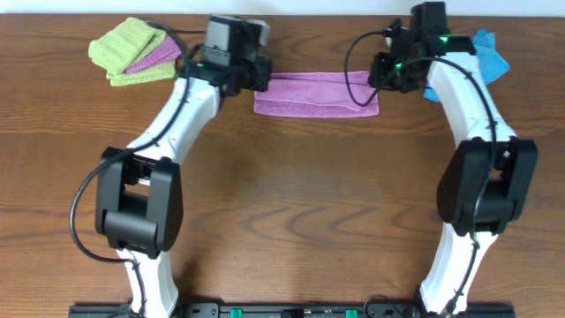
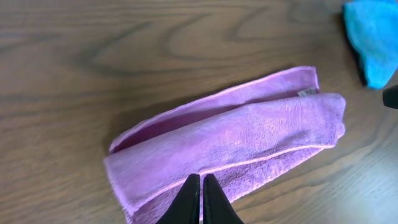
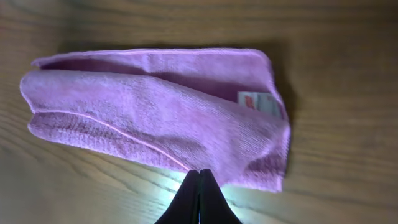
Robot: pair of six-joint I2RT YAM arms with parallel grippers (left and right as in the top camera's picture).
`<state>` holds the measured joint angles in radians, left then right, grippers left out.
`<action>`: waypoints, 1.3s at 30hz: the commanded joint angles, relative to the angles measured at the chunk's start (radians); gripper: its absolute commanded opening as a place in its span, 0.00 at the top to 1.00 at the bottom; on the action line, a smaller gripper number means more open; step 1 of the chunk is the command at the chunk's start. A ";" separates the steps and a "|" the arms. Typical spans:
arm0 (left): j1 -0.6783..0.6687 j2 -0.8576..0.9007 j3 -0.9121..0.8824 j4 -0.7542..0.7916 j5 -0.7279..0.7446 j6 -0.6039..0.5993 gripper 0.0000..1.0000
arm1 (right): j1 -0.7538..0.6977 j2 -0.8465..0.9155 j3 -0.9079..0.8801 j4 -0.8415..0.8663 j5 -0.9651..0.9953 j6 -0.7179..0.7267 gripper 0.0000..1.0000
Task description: Fold the cloth
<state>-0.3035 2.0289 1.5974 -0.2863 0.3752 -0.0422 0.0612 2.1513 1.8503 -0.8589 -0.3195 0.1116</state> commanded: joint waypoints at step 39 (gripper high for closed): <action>-0.051 0.111 0.013 -0.035 -0.203 0.088 0.94 | 0.066 0.138 0.136 -0.077 0.226 -0.076 0.48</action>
<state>-0.3527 2.1254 1.5974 -0.3145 0.1574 0.0345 0.1276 2.3146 1.8999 -0.9169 -0.1005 0.0456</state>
